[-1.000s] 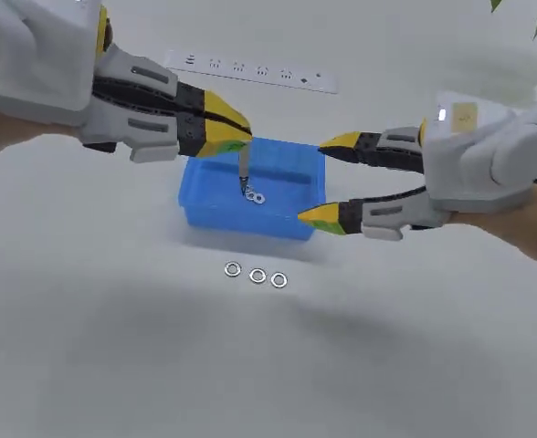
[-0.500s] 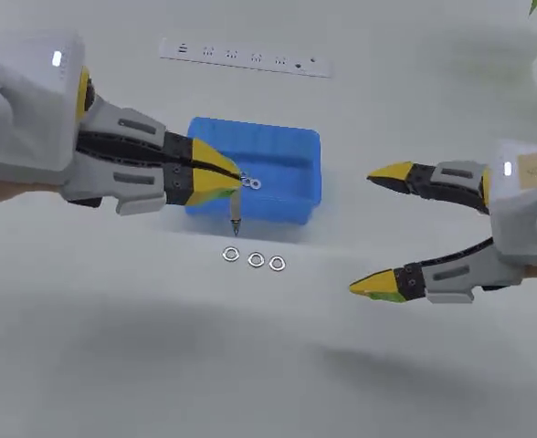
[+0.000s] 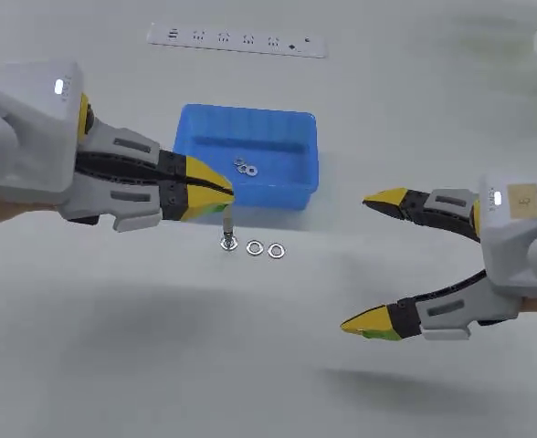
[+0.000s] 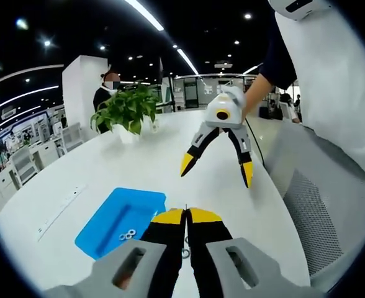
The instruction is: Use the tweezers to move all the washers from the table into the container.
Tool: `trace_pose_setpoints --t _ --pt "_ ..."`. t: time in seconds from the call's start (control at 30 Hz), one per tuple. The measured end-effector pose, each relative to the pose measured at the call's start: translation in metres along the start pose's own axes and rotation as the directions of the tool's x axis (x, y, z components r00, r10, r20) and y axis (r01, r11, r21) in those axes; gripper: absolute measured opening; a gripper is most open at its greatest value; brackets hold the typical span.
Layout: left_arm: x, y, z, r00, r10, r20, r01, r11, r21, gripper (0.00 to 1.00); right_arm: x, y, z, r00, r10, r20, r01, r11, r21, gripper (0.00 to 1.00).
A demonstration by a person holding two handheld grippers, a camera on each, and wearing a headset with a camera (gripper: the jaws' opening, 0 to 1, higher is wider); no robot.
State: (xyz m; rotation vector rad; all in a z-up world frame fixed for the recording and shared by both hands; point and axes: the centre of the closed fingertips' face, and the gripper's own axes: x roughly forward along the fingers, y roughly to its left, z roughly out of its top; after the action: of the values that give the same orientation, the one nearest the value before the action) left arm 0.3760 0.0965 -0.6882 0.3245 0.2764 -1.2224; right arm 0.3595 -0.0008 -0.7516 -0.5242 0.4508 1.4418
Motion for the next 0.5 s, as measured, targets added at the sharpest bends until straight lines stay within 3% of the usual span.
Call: trace_pose_setpoints --t 0.5 --pt "0.002 -0.003 -0.003 0.9999 -0.017 0.004 0.017 1.0 -0.014 0.04 0.009 0.003 0.01 0.999 0.036 0.025 -0.037 0.999 0.004 0.83"
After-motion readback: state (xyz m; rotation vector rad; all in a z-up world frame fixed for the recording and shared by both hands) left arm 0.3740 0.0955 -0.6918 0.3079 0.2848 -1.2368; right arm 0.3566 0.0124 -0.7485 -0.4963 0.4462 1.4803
